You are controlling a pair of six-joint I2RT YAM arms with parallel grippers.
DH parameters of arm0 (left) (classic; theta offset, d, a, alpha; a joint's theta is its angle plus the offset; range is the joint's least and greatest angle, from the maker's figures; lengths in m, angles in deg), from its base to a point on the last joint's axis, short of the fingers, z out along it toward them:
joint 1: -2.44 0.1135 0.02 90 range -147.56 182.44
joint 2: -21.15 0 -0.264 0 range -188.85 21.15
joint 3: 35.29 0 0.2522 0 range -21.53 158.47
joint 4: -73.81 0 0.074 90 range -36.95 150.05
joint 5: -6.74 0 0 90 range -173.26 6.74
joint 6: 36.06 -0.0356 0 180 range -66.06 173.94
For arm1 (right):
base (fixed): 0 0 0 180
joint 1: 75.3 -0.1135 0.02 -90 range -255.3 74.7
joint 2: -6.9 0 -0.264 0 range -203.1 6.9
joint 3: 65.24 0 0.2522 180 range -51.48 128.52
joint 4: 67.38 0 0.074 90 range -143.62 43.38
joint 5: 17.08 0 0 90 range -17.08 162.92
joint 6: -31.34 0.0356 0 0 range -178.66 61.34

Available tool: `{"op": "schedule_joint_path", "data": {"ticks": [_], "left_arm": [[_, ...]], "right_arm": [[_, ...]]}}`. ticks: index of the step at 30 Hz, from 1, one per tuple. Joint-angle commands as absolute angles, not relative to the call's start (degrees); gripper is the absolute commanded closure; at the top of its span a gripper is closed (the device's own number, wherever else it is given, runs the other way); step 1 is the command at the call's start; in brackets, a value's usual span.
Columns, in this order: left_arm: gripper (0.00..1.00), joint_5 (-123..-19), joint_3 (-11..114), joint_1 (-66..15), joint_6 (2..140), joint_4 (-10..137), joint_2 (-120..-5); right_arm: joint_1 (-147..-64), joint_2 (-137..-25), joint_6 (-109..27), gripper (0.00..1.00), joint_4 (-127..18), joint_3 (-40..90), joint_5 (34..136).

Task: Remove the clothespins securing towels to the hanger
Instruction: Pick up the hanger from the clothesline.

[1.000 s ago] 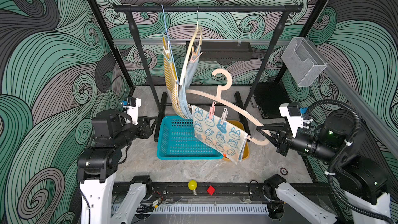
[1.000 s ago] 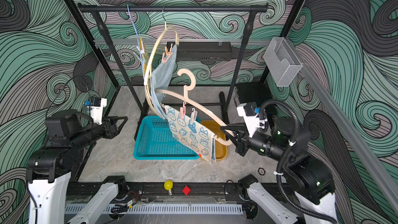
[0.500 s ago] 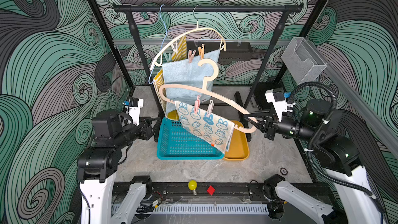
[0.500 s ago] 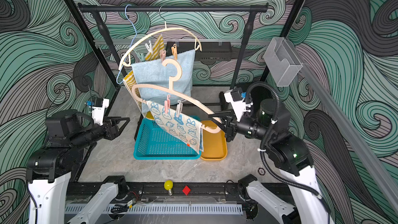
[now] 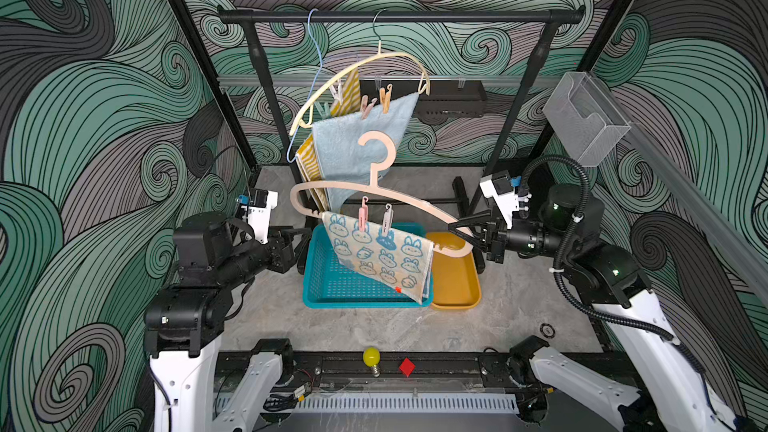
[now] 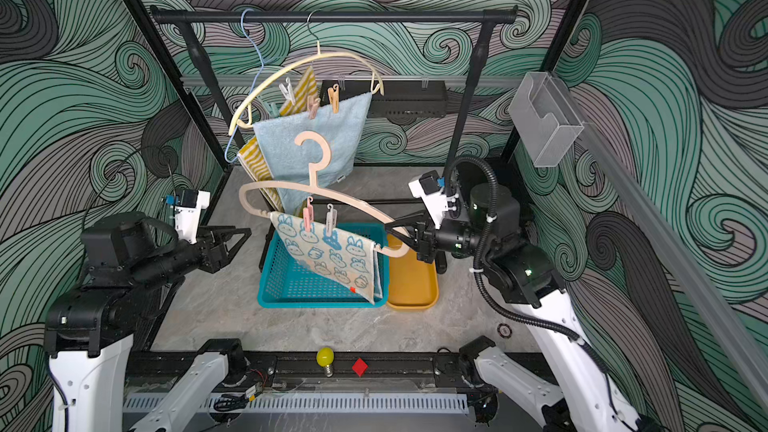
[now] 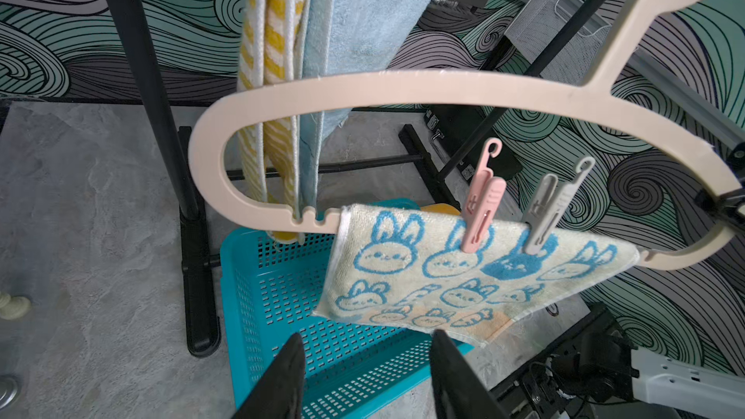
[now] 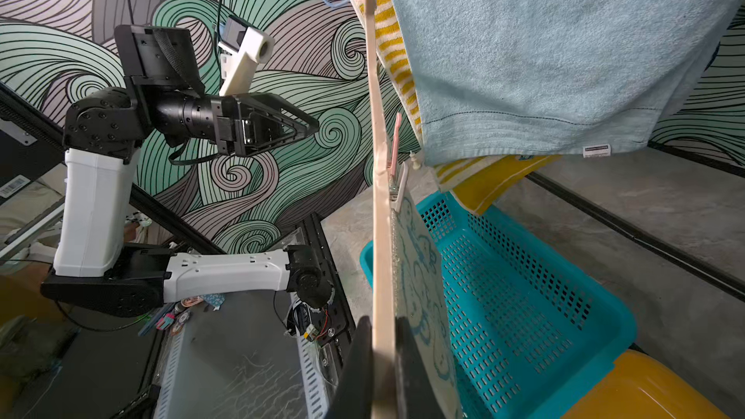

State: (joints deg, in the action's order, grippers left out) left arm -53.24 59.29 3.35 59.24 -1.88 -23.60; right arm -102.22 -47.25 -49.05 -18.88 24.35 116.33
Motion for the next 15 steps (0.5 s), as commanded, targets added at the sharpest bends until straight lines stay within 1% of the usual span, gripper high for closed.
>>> {"op": "schedule_joint_path", "data": {"ticks": [1,15], "left_arm": [[0.51,-53.4,60.9,2.8,58.2,-4.7,-23.0],[0.52,-58.6,64.4,2.8,57.8,-10.0,-23.7]], "right_arm": [[-103.0,-47.6,-50.4,1.00,-24.8,24.1,119.3],[-105.9,-51.5,-52.1,1.00,-28.1,24.2,120.8]]}}
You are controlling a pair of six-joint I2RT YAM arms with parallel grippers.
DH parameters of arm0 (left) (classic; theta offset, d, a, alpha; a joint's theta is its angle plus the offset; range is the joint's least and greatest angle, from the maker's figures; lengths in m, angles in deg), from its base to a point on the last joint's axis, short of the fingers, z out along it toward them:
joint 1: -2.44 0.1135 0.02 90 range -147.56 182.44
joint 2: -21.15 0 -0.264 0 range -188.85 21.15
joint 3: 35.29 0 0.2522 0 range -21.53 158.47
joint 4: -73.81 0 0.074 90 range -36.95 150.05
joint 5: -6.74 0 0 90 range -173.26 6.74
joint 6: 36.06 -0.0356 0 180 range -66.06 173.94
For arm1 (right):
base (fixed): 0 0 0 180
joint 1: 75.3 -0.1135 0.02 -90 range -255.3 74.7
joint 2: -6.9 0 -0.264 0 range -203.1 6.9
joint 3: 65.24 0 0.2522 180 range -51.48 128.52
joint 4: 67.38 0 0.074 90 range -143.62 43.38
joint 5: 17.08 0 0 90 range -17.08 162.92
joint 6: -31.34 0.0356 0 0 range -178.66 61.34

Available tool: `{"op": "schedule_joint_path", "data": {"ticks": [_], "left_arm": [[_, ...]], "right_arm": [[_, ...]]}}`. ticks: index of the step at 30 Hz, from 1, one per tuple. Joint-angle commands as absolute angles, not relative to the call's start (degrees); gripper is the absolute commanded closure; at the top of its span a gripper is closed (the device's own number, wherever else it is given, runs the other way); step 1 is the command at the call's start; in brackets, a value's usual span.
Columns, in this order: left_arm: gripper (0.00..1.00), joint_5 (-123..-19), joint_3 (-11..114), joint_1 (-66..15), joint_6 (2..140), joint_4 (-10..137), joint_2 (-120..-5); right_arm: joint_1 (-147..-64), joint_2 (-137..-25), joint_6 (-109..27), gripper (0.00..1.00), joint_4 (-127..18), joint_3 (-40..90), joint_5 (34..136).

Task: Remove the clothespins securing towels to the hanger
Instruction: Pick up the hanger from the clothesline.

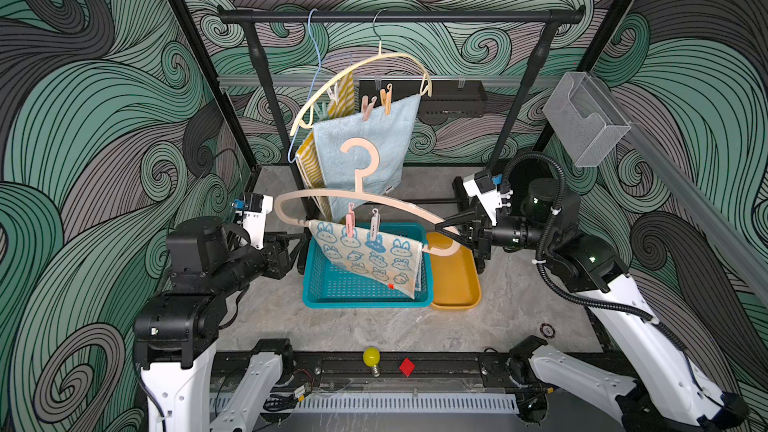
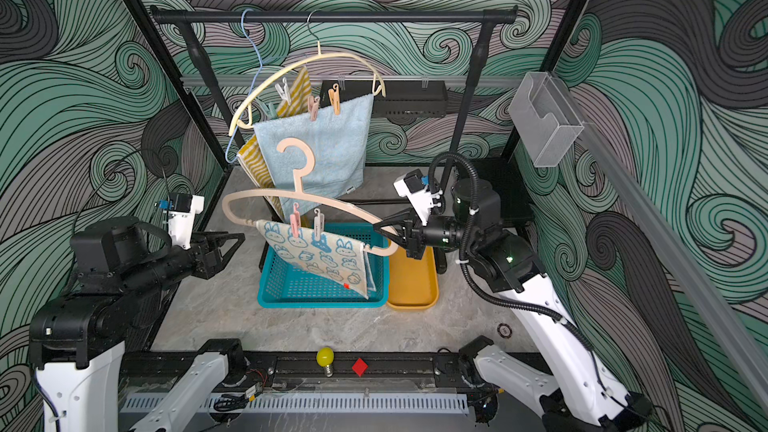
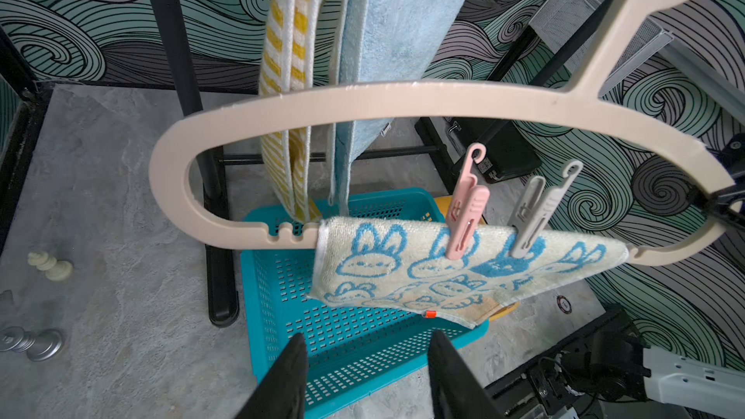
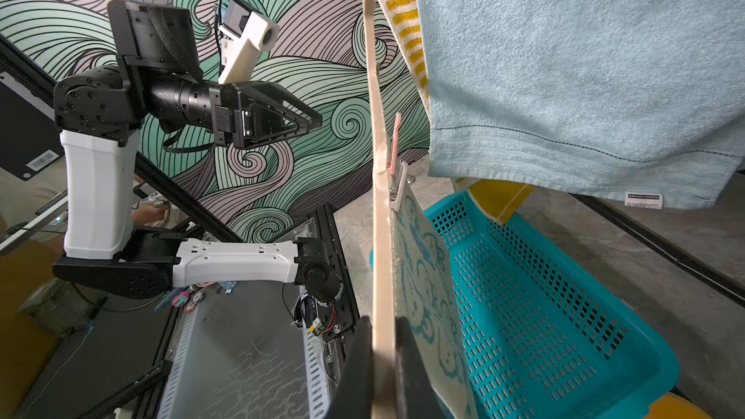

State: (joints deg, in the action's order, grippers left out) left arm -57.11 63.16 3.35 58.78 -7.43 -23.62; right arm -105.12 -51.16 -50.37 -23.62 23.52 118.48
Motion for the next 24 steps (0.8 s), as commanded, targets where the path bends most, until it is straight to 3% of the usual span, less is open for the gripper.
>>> {"op": "schedule_joint_path", "data": {"ticks": [1,24], "left_arm": [[0.52,-58.6,64.3,2.8,57.8,-10.0,-23.6],[0.53,-54.5,58.9,2.8,58.8,-5.1,-24.2]], "right_arm": [[-106.1,-51.9,-52.1,1.00,-28.4,24.2,120.8],[-108.4,-57.8,-53.3,1.00,-35.6,18.3,118.9]]}}
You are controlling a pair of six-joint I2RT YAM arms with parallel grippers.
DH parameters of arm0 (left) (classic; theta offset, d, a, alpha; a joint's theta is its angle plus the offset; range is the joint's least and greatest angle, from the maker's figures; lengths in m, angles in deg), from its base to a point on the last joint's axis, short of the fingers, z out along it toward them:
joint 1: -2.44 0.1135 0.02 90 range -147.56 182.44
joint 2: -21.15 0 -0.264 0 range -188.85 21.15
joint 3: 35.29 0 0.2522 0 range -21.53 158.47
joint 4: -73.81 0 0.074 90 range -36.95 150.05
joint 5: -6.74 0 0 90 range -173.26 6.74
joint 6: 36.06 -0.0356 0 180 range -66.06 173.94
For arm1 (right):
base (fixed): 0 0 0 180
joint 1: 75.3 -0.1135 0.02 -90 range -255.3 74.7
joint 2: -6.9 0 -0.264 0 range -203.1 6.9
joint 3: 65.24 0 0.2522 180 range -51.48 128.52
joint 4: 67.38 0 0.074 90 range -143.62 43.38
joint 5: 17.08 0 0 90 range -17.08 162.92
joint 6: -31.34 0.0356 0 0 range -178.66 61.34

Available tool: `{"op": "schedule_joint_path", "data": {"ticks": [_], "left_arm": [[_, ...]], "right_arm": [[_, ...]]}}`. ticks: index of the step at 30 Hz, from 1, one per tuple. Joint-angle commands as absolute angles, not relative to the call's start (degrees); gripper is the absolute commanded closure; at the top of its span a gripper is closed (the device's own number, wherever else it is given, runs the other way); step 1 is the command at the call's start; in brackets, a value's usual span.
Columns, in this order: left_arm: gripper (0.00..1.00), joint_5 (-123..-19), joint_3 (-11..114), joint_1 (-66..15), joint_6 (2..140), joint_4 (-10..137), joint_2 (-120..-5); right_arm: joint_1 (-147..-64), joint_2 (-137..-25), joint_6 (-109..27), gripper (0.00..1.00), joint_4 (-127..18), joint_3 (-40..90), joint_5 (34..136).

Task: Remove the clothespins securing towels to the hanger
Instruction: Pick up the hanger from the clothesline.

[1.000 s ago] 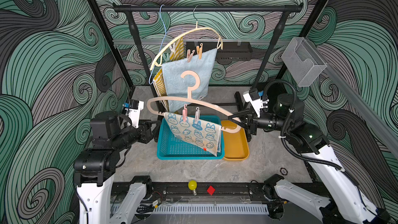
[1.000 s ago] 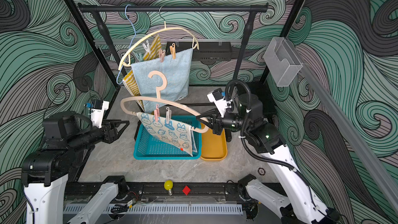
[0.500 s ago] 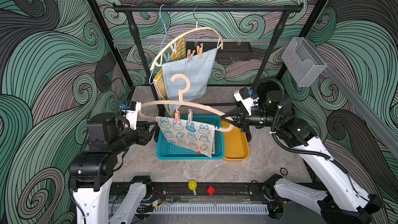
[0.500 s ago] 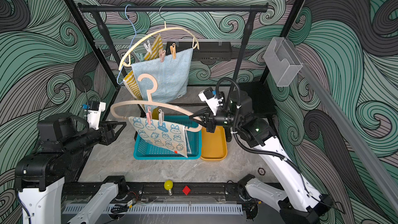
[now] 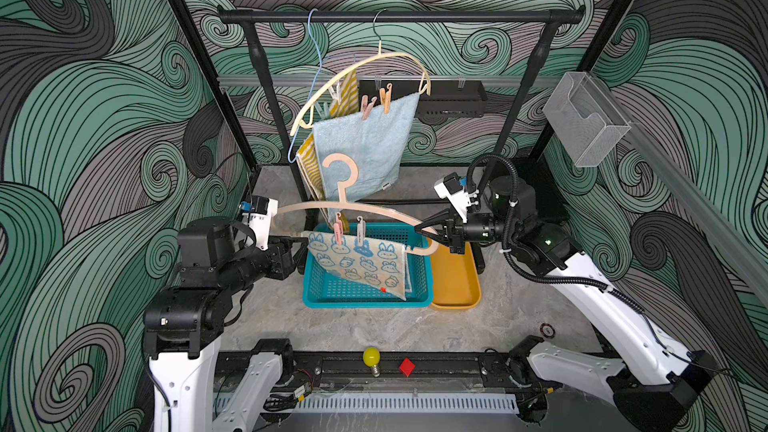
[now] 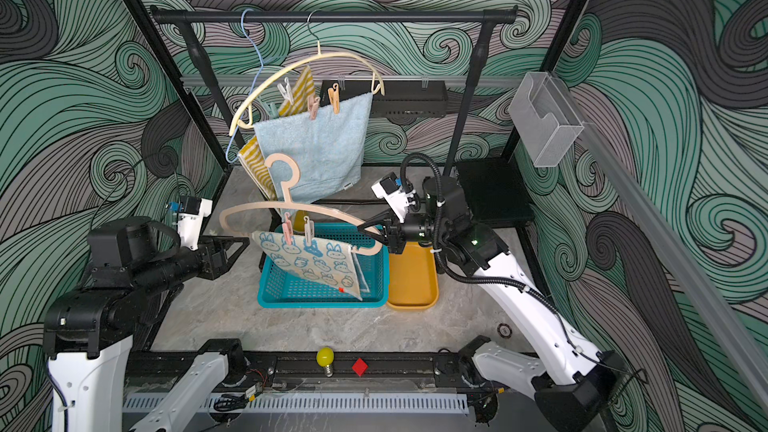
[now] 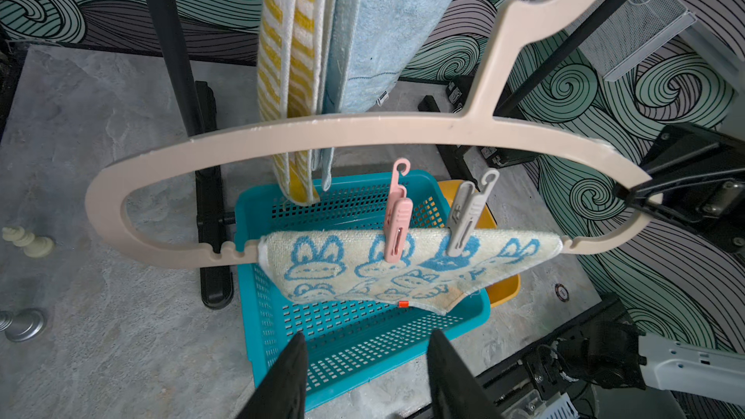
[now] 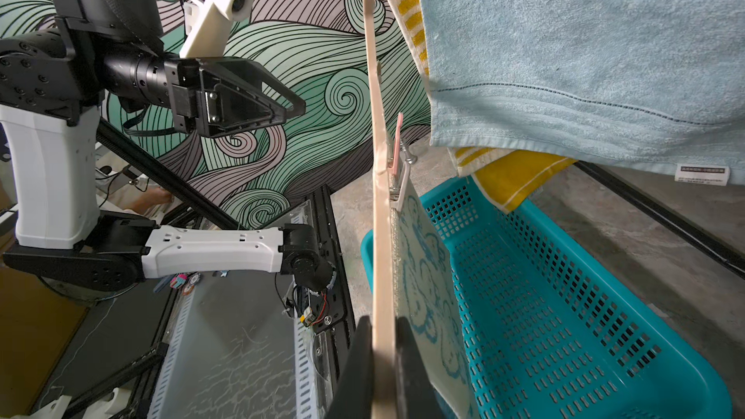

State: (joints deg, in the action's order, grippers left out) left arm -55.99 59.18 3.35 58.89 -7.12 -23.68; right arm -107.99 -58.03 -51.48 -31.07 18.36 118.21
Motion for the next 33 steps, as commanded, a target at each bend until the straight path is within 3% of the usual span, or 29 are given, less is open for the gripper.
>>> {"op": "schedule_joint_path", "data": {"ticks": [1,17,24,33], "left_arm": [[0.53,-54.1,58.7,2.8,58.9,-4.8,-24.4],[0.54,-51.8,55.5,-0.1,61.0,-0.9,-28.2],[0.54,-57.3,54.1,-8.4,62.0,1.7,-30.8],[0.62,-66.9,52.3,-18.1,64.9,8.6,-35.2]], "right_arm": [[-108.4,-57.9,-53.5,1.00,-35.9,17.8,118.9],[-108.6,-58.5,-51.6,1.00,-41.4,9.7,118.8],[-108.7,-58.1,-50.6,1.00,-43.1,7.2,118.2],[-109.5,-56.7,-49.7,1.00,-44.5,4.3,116.6]]}}
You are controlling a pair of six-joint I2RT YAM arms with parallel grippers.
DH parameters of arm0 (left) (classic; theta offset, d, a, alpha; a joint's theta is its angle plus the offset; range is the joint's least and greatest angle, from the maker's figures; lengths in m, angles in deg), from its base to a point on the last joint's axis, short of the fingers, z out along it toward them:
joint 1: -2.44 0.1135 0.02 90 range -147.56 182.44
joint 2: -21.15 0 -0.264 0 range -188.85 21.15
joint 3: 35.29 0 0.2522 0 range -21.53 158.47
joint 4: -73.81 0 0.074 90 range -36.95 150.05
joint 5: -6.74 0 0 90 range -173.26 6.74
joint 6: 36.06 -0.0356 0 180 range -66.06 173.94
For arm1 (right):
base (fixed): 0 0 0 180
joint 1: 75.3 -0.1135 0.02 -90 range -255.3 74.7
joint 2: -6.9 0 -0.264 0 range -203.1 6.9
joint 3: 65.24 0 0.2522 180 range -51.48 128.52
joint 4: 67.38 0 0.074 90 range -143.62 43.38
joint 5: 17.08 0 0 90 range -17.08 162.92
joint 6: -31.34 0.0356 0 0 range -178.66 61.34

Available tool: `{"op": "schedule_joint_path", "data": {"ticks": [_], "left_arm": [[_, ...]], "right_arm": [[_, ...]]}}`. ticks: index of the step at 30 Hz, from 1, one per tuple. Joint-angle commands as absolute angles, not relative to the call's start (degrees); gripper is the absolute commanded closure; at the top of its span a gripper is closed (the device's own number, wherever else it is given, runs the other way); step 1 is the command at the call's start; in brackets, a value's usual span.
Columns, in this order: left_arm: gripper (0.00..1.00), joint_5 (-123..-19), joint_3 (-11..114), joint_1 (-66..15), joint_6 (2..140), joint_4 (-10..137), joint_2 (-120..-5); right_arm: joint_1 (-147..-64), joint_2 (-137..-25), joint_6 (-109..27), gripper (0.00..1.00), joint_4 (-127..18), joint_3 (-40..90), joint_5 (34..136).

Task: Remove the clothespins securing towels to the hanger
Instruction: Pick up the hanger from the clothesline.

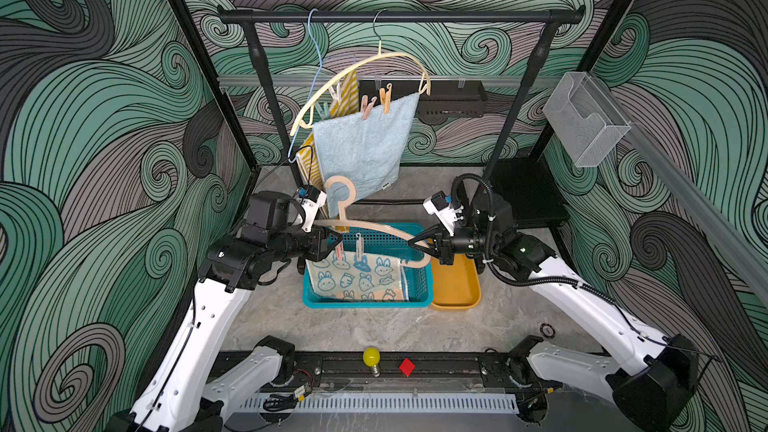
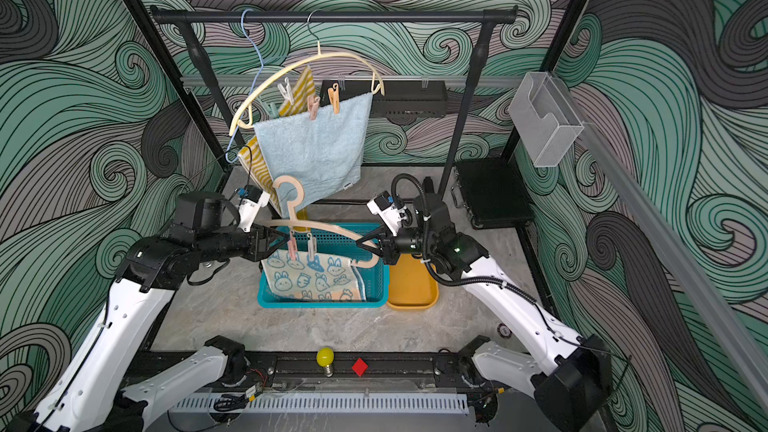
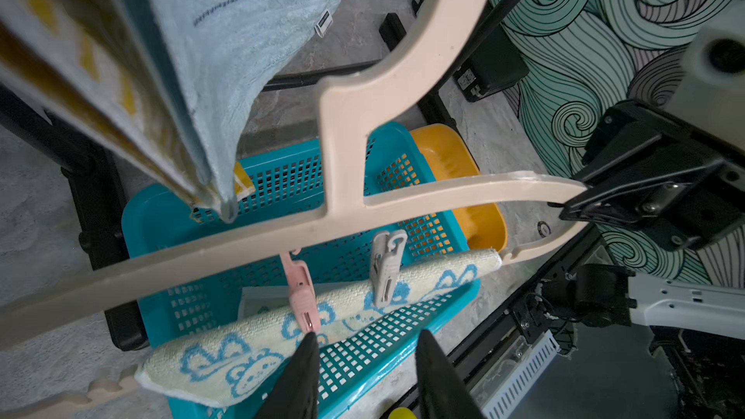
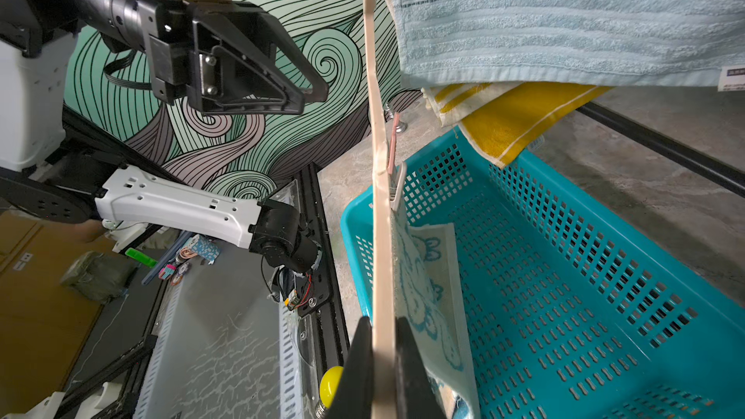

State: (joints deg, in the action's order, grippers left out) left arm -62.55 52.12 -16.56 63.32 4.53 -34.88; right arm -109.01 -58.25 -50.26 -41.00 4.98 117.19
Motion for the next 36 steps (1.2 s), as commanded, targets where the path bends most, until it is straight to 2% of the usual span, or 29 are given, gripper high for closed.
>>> {"op": "schedule_joint_path", "data": {"ticks": [1,7,26,34,36], "left_arm": [[0.62,-67.2,52.2,-18.5,65.3,9.6,-35.5],[0.67,-71.0,52.1,-20.3,68.4,13.3,-37.2],[0.73,-78.9,51.9,-26.0,71.6,20.2,-41.6],[0.97,-81.4,52.2,-27.4,72.0,19.1,-43.2],[1.00,-81.4,52.1,-27.6,72.1,19.1,-43.5]], "right_arm": [[-109.4,-56.6,-49.3,1.00,-44.9,3.9,116.3],[-109.6,-55.3,-48.3,1.00,-45.6,2.0,116.2],[-110.3,-51.6,-47.4,1.00,-46.3,-0.1,115.7],[-110.3,-51.2,-47.4,1.00,-46.8,-0.6,114.4],[-110.4,-51.3,-47.5,1.00,-46.7,-0.8,114.2]]}}
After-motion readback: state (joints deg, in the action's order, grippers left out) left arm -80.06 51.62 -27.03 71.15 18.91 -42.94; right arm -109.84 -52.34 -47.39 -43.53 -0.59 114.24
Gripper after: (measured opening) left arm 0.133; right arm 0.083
